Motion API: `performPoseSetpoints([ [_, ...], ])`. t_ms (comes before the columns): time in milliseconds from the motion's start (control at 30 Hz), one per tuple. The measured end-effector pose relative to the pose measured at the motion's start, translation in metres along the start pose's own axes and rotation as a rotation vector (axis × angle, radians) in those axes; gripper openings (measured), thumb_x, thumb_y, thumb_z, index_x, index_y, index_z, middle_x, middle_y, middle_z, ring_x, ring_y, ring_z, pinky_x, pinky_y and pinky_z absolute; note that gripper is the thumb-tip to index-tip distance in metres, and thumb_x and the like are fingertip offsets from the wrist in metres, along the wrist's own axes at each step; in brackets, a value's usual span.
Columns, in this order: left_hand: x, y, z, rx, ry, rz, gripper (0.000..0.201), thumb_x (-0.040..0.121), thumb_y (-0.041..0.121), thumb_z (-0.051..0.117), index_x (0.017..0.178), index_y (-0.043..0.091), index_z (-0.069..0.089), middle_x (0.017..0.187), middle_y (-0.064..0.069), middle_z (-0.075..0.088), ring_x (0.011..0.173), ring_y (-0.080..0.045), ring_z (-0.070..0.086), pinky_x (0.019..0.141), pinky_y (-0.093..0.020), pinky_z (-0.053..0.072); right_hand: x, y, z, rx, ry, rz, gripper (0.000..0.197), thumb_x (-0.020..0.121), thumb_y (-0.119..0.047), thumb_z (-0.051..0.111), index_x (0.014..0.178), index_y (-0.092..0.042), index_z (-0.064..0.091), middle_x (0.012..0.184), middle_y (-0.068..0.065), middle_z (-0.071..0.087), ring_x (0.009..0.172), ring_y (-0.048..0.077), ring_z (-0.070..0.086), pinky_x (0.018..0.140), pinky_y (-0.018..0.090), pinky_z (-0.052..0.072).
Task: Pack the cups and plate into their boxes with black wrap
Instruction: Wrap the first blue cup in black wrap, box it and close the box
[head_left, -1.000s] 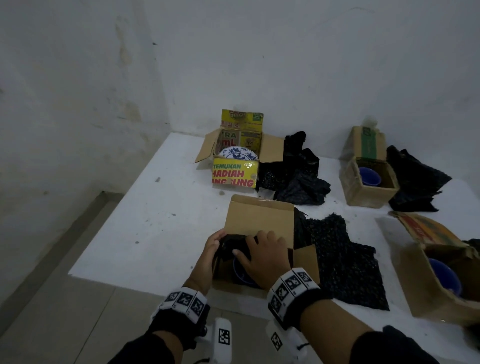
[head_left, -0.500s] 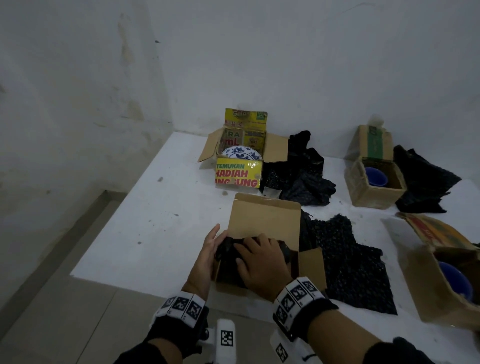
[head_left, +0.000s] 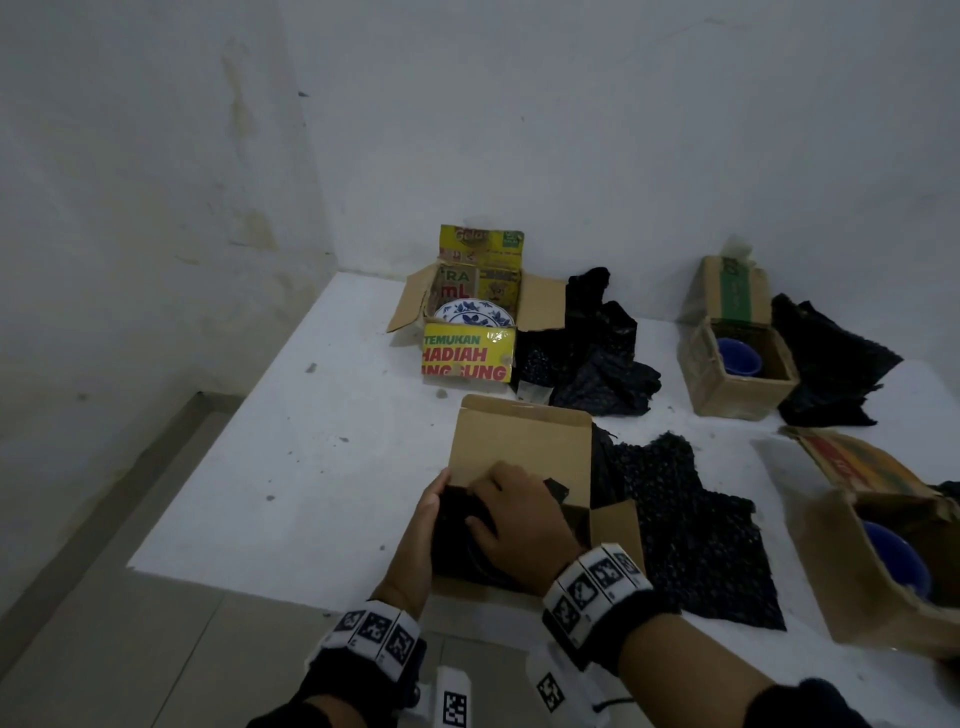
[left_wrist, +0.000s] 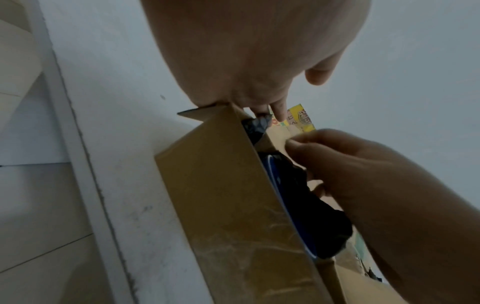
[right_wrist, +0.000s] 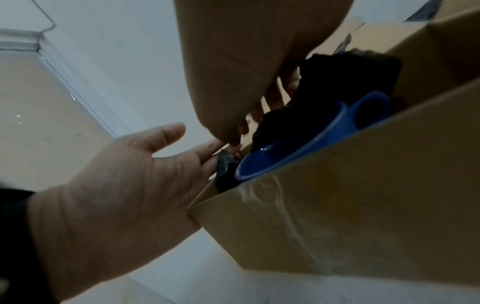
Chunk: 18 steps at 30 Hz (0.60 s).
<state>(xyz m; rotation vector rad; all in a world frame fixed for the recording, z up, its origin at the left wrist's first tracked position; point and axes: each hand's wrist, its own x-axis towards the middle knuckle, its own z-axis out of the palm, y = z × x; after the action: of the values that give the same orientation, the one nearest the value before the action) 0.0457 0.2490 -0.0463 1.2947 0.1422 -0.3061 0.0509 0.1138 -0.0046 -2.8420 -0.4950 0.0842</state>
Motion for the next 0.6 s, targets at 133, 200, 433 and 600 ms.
performPoseSetpoints([
  [133, 0.000, -0.001, -0.003, 0.018, -0.047, -0.007, 0.041, 0.093, 0.048, 0.032, 0.134, 0.040, 0.031, 0.150, 0.012, 0.026, 0.138, -0.008, 0.025, 0.118, -0.039, 0.017, -0.023, 0.008, 0.018, 0.041, 0.114, 0.148, 0.043, 0.077, -0.047, 0.047, 0.097, -0.012, 0.063, 0.090, 0.006, 0.059, 0.079, 0.024, 0.058, 0.066, 0.034, 0.052],
  [200, 0.000, -0.004, -0.005, 0.005, -0.050, -0.030, 0.046, 0.092, 0.051, 0.033, 0.136, 0.041, 0.030, 0.150, 0.014, 0.025, 0.138, -0.007, 0.023, 0.119, -0.041, 0.015, -0.029, 0.002, 0.025, 0.063, 0.139, 0.154, 0.055, 0.078, -0.052, 0.045, 0.108, -0.009, 0.061, 0.099, 0.007, 0.060, 0.088, 0.024, 0.057, 0.074, 0.035, 0.051],
  [433, -0.003, -0.009, -0.004, 0.170, -0.069, 0.023, 0.047, 0.100, 0.041, 0.020, 0.145, 0.027, 0.023, 0.152, 0.015, 0.019, 0.139, -0.001, 0.015, 0.112, -0.023, 0.012, -0.022, 0.004, 0.025, 0.129, 0.182, 0.178, 0.049, 0.080, -0.052, 0.038, 0.099, -0.011, 0.057, 0.092, 0.005, 0.056, 0.084, 0.022, 0.052, 0.075, 0.034, 0.044],
  [600, 0.002, -0.010, -0.003, 0.141, -0.028, 0.006, 0.053, 0.094, 0.047, 0.027, 0.144, 0.030, 0.026, 0.151, 0.013, 0.020, 0.136, -0.004, 0.020, 0.114, -0.029, 0.016, -0.015, -0.003, 0.022, -0.081, 0.084, 0.153, 0.045, 0.075, -0.039, 0.029, 0.091, -0.011, 0.059, 0.082, 0.006, 0.058, 0.074, 0.026, 0.056, 0.065, 0.035, 0.041],
])
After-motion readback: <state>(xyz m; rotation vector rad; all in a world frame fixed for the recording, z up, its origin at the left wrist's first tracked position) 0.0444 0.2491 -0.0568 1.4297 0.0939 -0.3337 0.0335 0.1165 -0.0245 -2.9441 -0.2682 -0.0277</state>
